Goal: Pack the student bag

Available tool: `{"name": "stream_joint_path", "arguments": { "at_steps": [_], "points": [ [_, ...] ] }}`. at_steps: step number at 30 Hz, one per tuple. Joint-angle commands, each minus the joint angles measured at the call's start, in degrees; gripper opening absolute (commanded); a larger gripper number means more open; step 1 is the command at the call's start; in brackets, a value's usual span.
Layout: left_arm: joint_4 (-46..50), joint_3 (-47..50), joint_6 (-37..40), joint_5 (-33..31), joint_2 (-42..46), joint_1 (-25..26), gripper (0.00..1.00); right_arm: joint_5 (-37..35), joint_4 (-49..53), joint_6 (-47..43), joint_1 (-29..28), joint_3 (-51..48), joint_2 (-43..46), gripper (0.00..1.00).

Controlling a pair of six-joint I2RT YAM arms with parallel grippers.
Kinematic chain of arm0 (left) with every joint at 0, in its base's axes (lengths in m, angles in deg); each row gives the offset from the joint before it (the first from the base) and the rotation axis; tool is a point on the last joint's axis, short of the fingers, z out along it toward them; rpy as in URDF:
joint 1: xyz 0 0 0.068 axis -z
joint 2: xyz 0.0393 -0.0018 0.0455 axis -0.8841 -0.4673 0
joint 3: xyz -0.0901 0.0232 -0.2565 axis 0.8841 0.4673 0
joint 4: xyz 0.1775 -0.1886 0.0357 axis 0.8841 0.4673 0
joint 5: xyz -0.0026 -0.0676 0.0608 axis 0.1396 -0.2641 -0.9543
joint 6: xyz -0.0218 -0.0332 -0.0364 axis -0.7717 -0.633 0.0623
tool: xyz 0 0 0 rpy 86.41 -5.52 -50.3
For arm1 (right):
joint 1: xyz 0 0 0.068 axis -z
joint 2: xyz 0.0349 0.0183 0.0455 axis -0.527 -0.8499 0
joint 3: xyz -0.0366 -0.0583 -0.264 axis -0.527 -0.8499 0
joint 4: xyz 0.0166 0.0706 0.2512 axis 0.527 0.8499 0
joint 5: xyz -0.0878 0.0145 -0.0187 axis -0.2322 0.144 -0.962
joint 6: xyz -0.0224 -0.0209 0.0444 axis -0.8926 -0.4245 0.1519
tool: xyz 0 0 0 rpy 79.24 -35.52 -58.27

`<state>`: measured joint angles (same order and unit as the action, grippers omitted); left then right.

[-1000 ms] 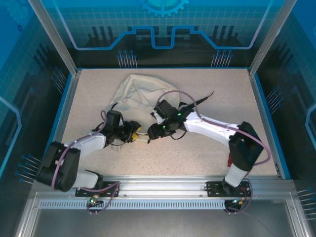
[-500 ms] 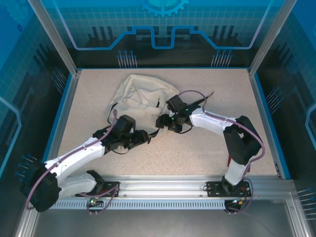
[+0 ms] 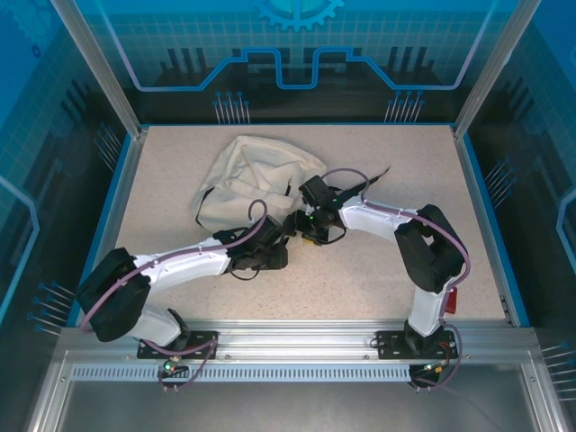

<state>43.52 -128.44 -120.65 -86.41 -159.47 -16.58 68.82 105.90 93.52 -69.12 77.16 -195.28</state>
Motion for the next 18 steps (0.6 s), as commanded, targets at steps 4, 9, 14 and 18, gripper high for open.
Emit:
{"name": "stream_joint_path", "arguments": {
  "at_steps": [4,9,14,18],
  "points": [
    [-0.93,-3.92,3.92,-6.76,-4.16,0.41,0.43,1.86,-1.1,1.22,0.76,1.23,-1.22,0.63],
    [-0.23,-4.05,4.18,-8.27,-6.35,0.41,0.42,2.58,-1.54,1.46,0.93,1.32,-1.79,0.62],
    [-0.92,-4.08,4.18,-8.77,-8.21,0.41,0.35,2.89,-1.67,1.67,0.93,1.5,-2.6,0.61],
    [-1.35,-4.1,4.17,-9.57,-8.74,0.41,0.26,2.66,-1.71,1.78,0.93,1.72,-3.05,0.59]
  ]
}}
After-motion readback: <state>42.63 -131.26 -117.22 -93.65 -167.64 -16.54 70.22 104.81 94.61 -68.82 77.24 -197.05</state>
